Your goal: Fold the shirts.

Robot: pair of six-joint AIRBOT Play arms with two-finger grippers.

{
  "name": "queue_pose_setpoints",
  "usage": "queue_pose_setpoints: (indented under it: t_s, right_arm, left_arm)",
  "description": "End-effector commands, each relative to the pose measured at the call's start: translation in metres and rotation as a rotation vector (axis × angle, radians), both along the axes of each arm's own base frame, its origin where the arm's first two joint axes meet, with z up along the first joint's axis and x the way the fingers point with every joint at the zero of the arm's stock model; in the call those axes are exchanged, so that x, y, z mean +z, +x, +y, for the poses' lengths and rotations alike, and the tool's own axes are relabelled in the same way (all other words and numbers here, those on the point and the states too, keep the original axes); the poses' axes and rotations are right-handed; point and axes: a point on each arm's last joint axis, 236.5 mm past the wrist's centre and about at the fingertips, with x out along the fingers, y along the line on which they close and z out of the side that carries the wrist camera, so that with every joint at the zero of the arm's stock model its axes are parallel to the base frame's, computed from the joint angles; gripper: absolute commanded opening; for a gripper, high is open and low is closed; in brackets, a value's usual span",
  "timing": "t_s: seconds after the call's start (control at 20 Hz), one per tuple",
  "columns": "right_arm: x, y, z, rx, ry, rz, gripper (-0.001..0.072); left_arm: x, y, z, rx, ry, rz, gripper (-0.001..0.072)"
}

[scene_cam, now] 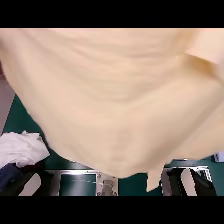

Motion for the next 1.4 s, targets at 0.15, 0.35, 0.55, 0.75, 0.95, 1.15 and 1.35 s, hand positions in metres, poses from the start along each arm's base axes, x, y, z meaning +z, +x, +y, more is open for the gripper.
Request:
queue_pose_setpoints:
  t_s: [0.15,0.35,0.55,0.75,0.95,1.15,1.35]
  right_arm:
    - [-0.273,0.128,0.000,0.132,0.181,0.531,0.0023]
    - [-0.388,0.184,-0.018,0.081,0.273,0.747,0.0023]
    - [-0.437,0.232,-0.031,0.094,0.326,0.819,0.0023]
    - [-0.424,0.276,-0.041,0.102,0.394,0.748,0.0023]
    - [-0.395,0.308,-0.042,0.120,0.373,0.671,0.0023]
    - [-0.390,0.322,-0.038,0.135,0.358,0.650,0.0023]
    - [-0.426,0.292,-0.028,0.220,0.254,0.814,0.0022]
  left_arm:
    - [-0.242,0.104,-0.024,-0.118,-0.149,0.452,0.0023]
    - [-0.340,0.156,-0.028,-0.025,-0.181,0.577,0.0023]
    - [-0.387,0.185,-0.025,0.076,-0.181,0.589,0.0022]
    - [-0.369,0.217,-0.013,0.176,-0.173,0.476,0.0022]
    - [-0.331,0.239,-0.010,0.174,-0.177,0.388,0.0022]
    - [-0.332,0.243,-0.012,0.164,-0.178,0.390,0.0023]
    - [-0.363,0.217,-0.026,0.060,-0.075,0.510,0.0022]
